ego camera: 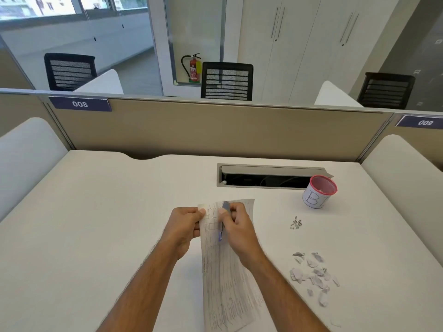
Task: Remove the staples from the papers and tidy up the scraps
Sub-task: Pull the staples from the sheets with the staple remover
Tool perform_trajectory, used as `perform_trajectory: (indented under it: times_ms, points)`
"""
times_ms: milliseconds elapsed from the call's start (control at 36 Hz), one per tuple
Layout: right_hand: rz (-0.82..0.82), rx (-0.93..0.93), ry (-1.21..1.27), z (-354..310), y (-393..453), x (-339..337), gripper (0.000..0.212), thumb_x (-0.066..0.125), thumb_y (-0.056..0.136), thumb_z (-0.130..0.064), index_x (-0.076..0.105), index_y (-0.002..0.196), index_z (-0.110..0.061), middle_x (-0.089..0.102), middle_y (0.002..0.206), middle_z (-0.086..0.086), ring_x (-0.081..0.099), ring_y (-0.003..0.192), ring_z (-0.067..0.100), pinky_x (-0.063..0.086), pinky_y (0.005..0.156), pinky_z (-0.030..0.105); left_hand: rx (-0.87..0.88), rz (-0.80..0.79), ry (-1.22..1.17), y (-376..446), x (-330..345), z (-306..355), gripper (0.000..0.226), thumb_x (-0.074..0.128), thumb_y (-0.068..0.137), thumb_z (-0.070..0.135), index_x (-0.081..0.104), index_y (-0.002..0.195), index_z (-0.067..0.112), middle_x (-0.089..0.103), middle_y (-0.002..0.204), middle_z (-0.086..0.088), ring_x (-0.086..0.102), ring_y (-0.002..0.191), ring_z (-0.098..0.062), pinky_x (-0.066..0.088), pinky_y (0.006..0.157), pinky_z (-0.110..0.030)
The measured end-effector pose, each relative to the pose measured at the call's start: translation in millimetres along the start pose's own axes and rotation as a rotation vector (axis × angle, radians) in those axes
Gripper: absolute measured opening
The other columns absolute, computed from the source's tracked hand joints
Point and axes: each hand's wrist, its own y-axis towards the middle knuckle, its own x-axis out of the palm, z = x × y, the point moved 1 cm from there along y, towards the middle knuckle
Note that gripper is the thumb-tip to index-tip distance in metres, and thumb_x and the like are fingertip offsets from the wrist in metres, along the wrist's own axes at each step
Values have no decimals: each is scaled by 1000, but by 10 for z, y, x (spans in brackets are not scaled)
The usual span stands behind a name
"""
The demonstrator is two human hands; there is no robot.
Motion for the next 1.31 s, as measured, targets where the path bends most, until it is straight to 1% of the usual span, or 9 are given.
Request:
perform_trajectory:
  times_ms: [139,278,444,556,833,917,1028,1167,1306]
  points:
    - [-82,-122,-226,-79,97,6,9,53,103,-29,50,109,-24,61,94,-5,63,88,12,62,76,38,7,-6,23,11,-18,51,24,57,103,8,74,102,-9,79,96,-20,78,90,-33,64,81,-45]
    - [-47,-319,-463,-137,180,26,13,61,98,-27,66,108,-21,59,99,-6,55,92,7,44,76,17,11,3,46,28,-25,87,25,57,103,8,75,98,-9,79,95,-22,78,90,-35,64,80,-43]
    - [-70,-464,-637,-87,270,73,13,60,99,-24,66,105,-14,52,96,-8,54,85,9,51,73,25,13,-20,82,39,-32,108,29,55,105,12,77,98,-6,80,94,-18,77,92,-34,63,87,-48]
    - [-75,-543,-696,-79,311,79,14,60,98,-21,68,104,-11,52,95,-8,54,85,9,49,70,22,32,-5,123,31,-17,128,31,54,105,12,77,94,-6,80,90,-18,78,85,-30,64,76,-40]
    - [-92,-618,-880,-49,357,110,9,60,96,-17,63,104,-14,53,99,-5,49,88,10,50,70,26,60,8,211,106,-5,89,36,53,105,13,77,86,-4,78,88,-20,75,80,-30,64,81,-47]
    - [-85,-610,-904,-31,369,112,8,58,96,-16,61,103,-14,52,99,-5,49,88,11,51,70,29,118,41,278,144,8,34,38,54,104,17,70,80,-7,70,74,-15,62,68,-27,59,70,-43]
    - [-81,-524,-816,-30,395,109,15,55,100,-26,62,105,-13,53,100,-5,51,89,11,50,72,30,224,113,432,160,38,-33,40,54,105,24,63,77,-4,47,62,-7,36,62,-21,32,58,-33]
    - [-145,-544,-837,-2,424,81,11,55,98,-23,59,100,-13,51,98,-6,49,91,12,47,72,30,291,146,577,190,66,-95,37,50,104,10,51,68,8,44,58,0,31,51,-11,26,43,-16]
    - [-166,-573,-830,40,444,45,8,56,98,-22,57,96,-14,49,94,-8,46,88,10,47,72,31,216,123,509,276,56,-186,39,50,105,18,54,70,3,47,61,-2,35,57,-14,33,48,-21]
